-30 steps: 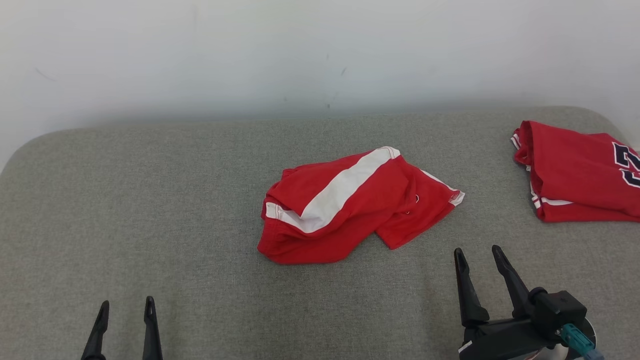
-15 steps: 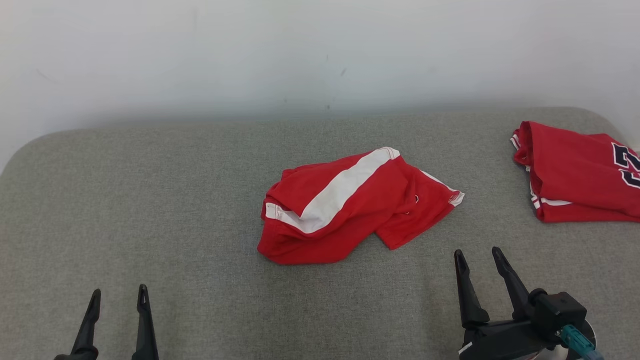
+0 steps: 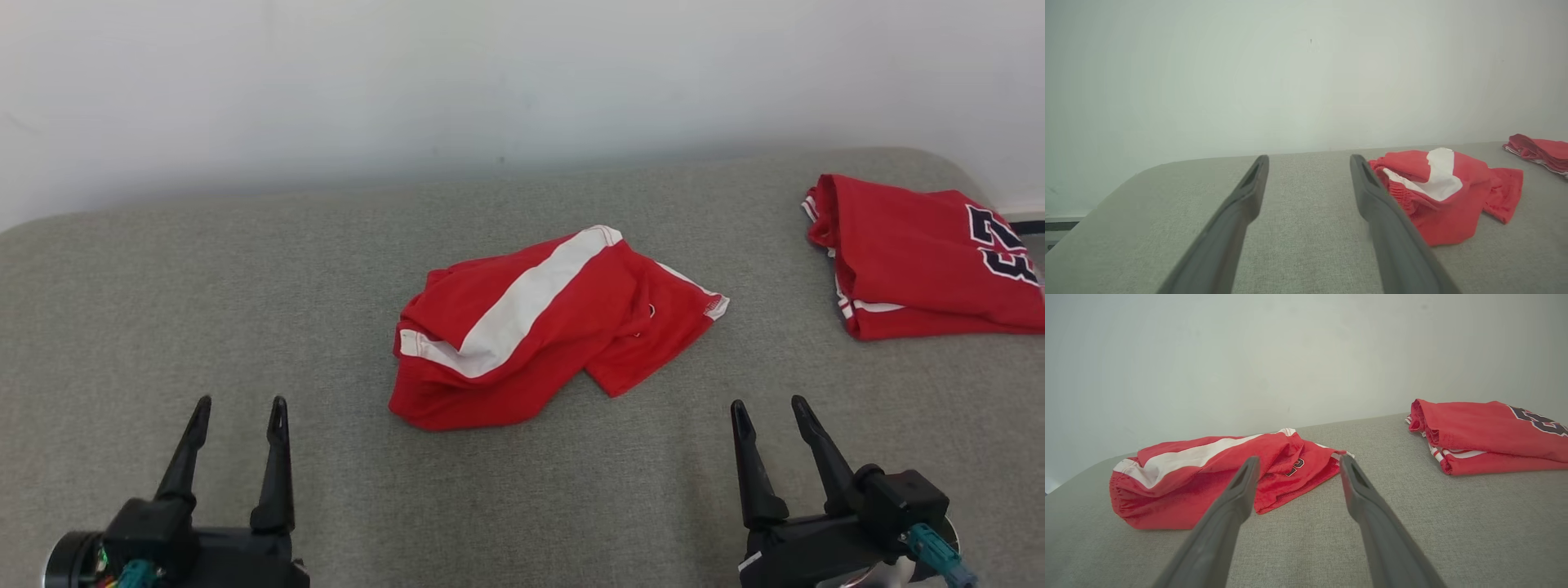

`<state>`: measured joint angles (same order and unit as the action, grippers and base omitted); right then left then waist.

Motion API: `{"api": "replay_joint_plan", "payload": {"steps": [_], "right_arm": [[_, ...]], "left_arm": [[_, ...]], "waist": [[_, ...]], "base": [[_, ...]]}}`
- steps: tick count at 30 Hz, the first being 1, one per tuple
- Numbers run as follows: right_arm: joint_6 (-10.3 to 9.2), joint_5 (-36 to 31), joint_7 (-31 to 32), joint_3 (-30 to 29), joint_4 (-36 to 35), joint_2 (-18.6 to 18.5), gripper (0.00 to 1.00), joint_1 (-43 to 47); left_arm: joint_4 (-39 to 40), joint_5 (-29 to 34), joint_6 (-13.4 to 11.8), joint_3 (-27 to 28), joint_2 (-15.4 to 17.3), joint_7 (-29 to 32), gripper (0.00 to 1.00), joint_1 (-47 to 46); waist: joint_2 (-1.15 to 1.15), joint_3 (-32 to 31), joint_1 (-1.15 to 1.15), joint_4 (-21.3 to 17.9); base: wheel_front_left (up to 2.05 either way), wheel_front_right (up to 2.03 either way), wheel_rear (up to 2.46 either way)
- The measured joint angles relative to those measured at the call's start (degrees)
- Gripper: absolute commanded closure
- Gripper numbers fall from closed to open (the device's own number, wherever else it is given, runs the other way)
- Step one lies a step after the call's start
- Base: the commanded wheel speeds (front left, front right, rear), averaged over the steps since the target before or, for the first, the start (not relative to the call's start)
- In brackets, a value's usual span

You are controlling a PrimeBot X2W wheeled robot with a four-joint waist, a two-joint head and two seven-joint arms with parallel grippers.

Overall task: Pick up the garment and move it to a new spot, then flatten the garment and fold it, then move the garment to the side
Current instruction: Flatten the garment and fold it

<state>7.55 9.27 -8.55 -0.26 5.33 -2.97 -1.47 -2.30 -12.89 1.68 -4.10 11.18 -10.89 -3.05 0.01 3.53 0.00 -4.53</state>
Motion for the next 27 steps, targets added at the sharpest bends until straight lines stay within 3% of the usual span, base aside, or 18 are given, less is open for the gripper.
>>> {"api": "replay_joint_plan", "payload": {"steps": [7,25,26,27], "right_arm": [[0.0,1.0,-1.4,0.8,1.3,0.0,0.0,-1.3],[0.0,2.6,-4.6,1.2,4.5,0.0,0.0,-3.8],[0.0,2.7,-4.6,1.2,4.7,0.0,0.0,-3.9],[0.0,2.7,-4.7,1.2,4.7,0.0,0.0,-4.0]], "left_arm": [[-4.5,-0.1,2.4,-2.8,0.2,1.6,0.0,-7.2],[-18.4,-4.0,4.7,-4.8,2.3,5.0,0.0,-15.2],[-18.9,-4.3,4.8,-5.0,2.3,5.0,0.17,-15.5],[-19.3,-4.3,4.9,-5.3,2.3,5.0,0.94,-15.8]], "waist": [[0.0,1.8,0.0,-3.8],[0.0,7.3,0.01,-12.7],[0.0,7.5,0.01,-13.1],[0.0,7.7,0.01,-13.3]], "base": [[0.0,0.0,0.0],[0.0,0.0,0.0],[0.0,0.0,0.0],[0.0,0.0,0.0]]}}
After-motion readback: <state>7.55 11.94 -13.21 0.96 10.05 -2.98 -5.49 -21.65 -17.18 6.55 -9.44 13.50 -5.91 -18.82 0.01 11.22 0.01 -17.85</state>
